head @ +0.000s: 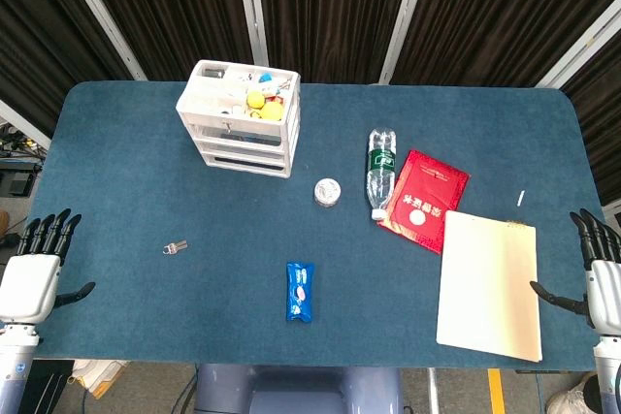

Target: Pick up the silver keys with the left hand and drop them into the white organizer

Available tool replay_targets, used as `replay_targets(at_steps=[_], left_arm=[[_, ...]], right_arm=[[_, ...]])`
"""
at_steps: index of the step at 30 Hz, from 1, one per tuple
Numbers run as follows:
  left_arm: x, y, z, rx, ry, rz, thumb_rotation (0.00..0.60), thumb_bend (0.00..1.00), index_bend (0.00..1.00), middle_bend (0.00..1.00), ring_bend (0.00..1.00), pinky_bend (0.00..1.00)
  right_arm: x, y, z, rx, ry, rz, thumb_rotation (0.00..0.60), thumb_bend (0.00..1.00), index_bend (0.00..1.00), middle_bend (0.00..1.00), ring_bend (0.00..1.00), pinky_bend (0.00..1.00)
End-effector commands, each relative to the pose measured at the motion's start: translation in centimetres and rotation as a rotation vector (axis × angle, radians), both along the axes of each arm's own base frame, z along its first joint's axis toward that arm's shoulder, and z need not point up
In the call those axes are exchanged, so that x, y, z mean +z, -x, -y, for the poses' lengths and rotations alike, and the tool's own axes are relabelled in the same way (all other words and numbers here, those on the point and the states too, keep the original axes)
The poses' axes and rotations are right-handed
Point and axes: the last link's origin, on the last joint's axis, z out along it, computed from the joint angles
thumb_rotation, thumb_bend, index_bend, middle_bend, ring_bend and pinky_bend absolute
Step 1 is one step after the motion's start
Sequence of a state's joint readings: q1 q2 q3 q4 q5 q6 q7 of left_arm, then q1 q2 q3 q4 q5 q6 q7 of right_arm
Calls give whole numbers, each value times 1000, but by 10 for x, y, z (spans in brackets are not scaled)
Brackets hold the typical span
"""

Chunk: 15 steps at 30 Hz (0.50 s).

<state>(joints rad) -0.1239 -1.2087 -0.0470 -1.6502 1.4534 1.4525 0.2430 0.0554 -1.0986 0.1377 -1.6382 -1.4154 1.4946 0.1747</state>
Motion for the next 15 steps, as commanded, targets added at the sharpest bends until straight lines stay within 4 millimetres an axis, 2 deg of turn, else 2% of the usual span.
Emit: replay_targets(at_steps=[1,15], left_arm=[[0,0,0,0,0,2,600,0,0,0,0,0],[0,1,-1,11,0,9,600,0,0,0,0,0]], right_arm=[[0,0,0,0,0,1,600,65,3,0,0,0],[-1,0,1,1,-2,2,600,66,3,0,0,0]])
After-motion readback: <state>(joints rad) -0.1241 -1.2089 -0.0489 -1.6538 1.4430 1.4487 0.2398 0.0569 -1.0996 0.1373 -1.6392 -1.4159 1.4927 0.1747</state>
